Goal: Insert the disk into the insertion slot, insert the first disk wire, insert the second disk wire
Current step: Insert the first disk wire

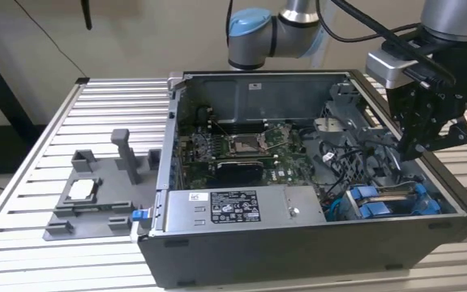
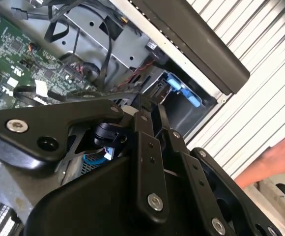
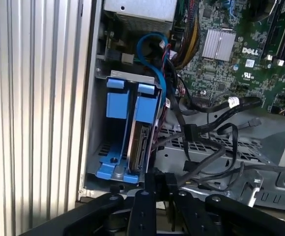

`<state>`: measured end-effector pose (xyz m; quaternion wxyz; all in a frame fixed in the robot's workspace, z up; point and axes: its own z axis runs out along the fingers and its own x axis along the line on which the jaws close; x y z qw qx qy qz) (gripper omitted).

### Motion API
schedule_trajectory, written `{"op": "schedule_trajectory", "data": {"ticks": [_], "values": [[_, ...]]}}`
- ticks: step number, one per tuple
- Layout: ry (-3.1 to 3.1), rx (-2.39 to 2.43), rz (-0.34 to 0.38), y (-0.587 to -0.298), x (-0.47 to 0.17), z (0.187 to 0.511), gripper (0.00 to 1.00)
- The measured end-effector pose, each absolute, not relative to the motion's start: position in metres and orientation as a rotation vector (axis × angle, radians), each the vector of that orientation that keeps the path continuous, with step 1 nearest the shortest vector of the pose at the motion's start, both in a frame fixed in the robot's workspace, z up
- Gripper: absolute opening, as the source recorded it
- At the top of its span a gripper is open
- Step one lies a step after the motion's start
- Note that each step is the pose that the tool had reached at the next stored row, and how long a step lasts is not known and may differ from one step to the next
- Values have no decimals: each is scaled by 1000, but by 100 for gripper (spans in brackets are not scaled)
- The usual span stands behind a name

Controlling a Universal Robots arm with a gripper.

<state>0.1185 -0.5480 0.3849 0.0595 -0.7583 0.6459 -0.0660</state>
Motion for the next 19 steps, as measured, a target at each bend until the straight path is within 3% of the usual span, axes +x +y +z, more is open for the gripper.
{"op": "schedule_trajectory", "data": {"ticks": [12,19], "values": [[2020,-2373,-58,-549,143,383,20],[2071,-2348,-35,-549,147,377,20]]}}
